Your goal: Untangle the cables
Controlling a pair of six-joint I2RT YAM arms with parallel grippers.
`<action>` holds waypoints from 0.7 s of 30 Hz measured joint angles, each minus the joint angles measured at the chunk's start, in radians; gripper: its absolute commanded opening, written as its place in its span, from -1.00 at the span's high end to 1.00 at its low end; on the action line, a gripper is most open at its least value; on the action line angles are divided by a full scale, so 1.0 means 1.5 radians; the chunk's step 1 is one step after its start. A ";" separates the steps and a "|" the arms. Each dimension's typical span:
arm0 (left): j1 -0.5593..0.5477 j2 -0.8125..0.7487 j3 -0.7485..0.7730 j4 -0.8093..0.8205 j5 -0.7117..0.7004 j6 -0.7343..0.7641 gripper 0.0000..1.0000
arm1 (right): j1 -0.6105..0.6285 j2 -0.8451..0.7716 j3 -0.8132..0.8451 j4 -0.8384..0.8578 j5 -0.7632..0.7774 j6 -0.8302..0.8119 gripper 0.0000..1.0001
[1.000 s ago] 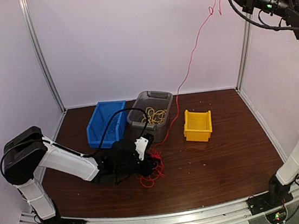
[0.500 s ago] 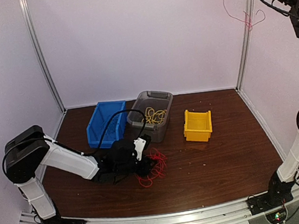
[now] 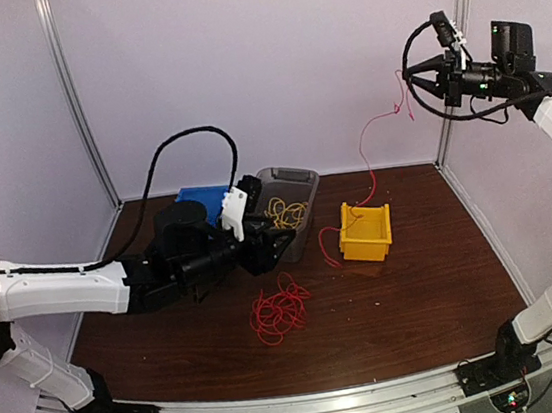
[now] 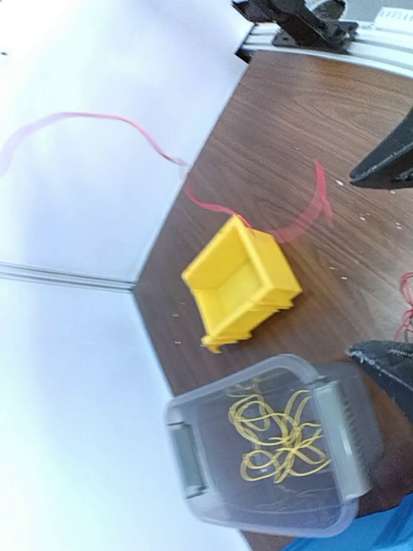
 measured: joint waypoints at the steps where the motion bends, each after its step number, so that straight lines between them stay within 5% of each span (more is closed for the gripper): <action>1: -0.001 -0.015 0.011 0.001 0.000 0.007 -0.16 | 0.022 -0.011 -0.017 -0.040 0.006 -0.038 1.00; 7: -0.002 -0.063 0.058 0.012 0.022 0.029 0.04 | 0.154 -0.078 -0.095 -0.158 0.039 -0.163 1.00; 12: -0.006 -0.048 0.103 0.030 0.065 0.019 -0.15 | 0.226 -0.097 -0.168 -0.175 0.060 -0.183 1.00; 16: -0.010 -0.021 0.126 0.042 0.092 0.011 0.23 | 0.262 -0.091 -0.210 -0.178 0.077 -0.184 1.00; 21: -0.012 0.062 0.197 0.032 0.161 0.000 -0.10 | 0.296 -0.091 -0.251 -0.166 0.096 -0.175 1.00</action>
